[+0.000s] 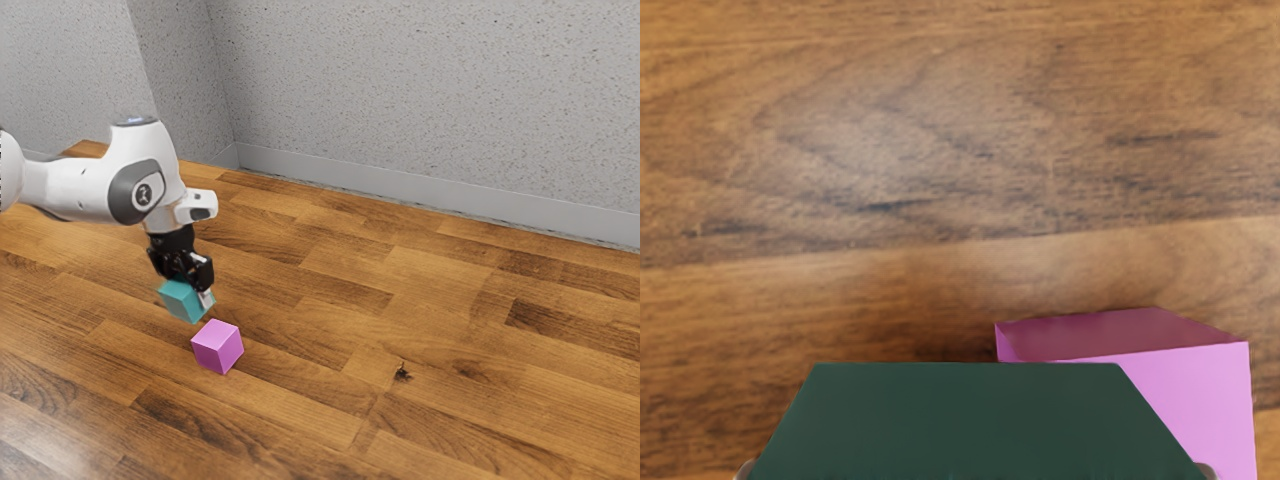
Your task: Pick up the blue block with one arm, and put the blue block on the pink block with one arm
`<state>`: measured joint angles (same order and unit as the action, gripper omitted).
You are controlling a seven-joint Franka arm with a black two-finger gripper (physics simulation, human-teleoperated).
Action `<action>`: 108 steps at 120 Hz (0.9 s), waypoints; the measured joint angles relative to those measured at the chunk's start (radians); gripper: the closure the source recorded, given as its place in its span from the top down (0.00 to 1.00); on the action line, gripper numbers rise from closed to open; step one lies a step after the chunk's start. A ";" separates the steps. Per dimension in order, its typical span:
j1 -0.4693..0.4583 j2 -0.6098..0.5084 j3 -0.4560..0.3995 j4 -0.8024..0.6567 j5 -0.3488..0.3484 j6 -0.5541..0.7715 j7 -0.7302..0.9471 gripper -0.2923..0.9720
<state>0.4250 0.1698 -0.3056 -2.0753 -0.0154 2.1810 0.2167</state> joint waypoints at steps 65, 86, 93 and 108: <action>-0.044 -0.017 -0.001 -0.048 -0.020 0.022 -0.089 0.49; -0.050 -0.015 -0.001 -0.049 -0.021 0.025 -0.105 0.48; -0.052 -0.015 -0.001 -0.049 -0.021 0.025 -0.110 0.49; -0.058 -0.016 -0.002 -0.049 -0.022 0.026 -0.118 0.49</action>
<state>0.3672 0.1541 -0.3071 -2.1239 -0.0373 2.2070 0.0984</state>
